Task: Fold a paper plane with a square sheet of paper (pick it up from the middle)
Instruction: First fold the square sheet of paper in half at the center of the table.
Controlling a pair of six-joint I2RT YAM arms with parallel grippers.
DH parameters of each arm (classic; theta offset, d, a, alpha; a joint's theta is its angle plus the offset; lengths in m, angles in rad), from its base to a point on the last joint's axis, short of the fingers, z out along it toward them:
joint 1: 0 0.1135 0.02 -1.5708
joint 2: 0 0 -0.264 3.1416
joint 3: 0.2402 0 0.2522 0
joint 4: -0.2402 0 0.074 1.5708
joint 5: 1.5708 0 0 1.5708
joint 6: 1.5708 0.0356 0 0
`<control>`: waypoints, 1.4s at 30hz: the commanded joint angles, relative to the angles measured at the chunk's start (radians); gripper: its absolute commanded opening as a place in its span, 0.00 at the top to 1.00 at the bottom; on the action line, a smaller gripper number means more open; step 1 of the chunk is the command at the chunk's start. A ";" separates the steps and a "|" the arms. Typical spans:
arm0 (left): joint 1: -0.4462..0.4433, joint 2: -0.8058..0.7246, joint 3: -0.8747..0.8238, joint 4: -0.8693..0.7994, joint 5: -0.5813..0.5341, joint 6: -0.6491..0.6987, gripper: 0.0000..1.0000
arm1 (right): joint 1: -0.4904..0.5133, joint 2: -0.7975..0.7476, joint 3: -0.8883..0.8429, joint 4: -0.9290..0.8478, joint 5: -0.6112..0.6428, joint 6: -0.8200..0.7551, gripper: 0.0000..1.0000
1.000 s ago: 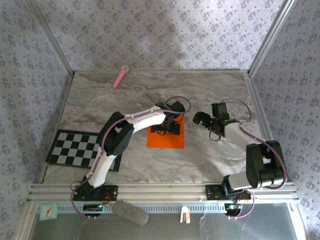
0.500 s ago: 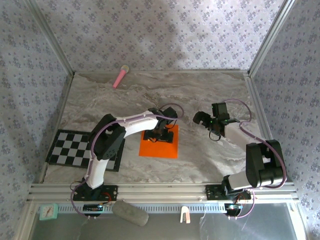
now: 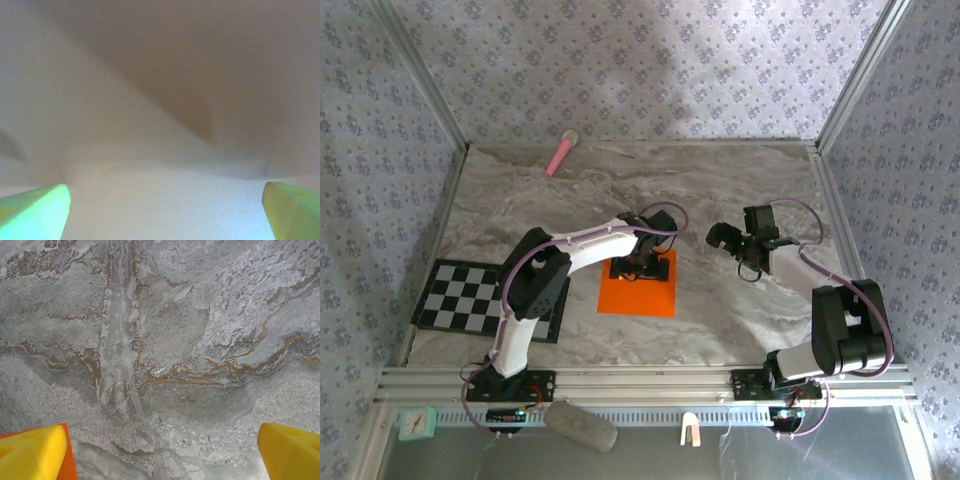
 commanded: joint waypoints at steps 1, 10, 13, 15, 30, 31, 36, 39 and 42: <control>-0.006 0.033 0.021 -0.031 0.013 -0.019 0.03 | -0.009 0.012 -0.004 -0.016 -0.005 0.009 0.00; -0.011 0.072 -0.001 -0.051 -0.019 -0.030 0.06 | -0.014 0.018 -0.009 -0.016 -0.008 0.012 0.00; -0.011 0.069 -0.022 -0.041 -0.021 -0.031 0.06 | -0.014 0.019 -0.009 -0.017 -0.009 0.013 0.00; -0.011 0.065 -0.030 -0.037 -0.022 -0.032 0.07 | -0.016 0.018 -0.009 -0.018 -0.008 0.013 0.00; -0.006 -0.038 -0.046 0.029 -0.004 -0.042 0.32 | -0.017 0.017 0.002 -0.016 -0.023 0.023 0.00; -0.002 -0.056 -0.052 0.047 0.007 -0.040 0.37 | -0.017 0.015 0.002 -0.013 -0.028 0.024 0.00; 0.064 -0.160 -0.127 0.224 0.189 -0.018 0.56 | -0.023 -0.011 -0.017 0.043 -0.081 0.041 0.00; 0.118 -0.208 -0.189 0.367 0.338 -0.031 0.64 | -0.028 -0.031 -0.030 0.087 -0.133 0.048 0.00; 0.163 -0.241 -0.232 0.504 0.461 -0.056 0.68 | -0.030 -0.046 -0.050 0.139 -0.197 0.054 0.00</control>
